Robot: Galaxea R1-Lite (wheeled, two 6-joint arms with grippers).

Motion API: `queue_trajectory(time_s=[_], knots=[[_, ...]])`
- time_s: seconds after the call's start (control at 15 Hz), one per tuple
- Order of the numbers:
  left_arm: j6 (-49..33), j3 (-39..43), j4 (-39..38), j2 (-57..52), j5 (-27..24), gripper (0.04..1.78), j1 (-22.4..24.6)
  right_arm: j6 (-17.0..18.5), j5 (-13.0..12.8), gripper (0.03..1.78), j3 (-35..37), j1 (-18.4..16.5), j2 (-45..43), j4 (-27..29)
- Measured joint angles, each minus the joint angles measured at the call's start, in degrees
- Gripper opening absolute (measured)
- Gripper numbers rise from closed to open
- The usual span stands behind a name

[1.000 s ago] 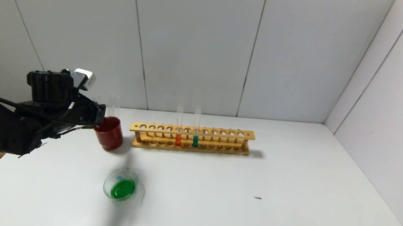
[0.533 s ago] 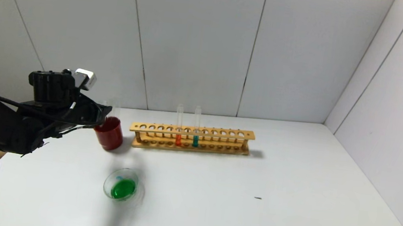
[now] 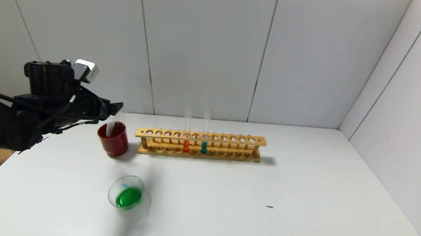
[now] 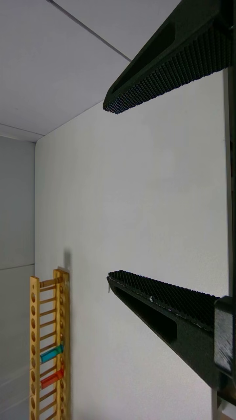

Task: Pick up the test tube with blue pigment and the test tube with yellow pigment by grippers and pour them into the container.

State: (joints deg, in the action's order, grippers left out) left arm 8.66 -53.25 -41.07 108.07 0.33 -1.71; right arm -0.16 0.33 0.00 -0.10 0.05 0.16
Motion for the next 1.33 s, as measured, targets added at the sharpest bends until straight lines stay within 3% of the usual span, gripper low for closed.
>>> queue_trajectory(time_s=[0.67, 1.07, 1.33], knots=[[-0.11, -9.75, 12.96, -9.59, 0.11, 1.74, -0.27, 0.0, 0.0, 1.75, 0.0, 0.0, 0.0, 0.0], [0.0, -6.86, 32.48, -34.95, 2.95, 1.74, -0.11, 0.0, 0.0, 1.75, 0.0, 0.0, 0.0, 0.0], [0.02, 4.05, 44.59, -54.43, 4.62, 1.74, -0.11, 0.0, 0.0, 1.75, 0.0, 0.0, 0.0, 0.0]])
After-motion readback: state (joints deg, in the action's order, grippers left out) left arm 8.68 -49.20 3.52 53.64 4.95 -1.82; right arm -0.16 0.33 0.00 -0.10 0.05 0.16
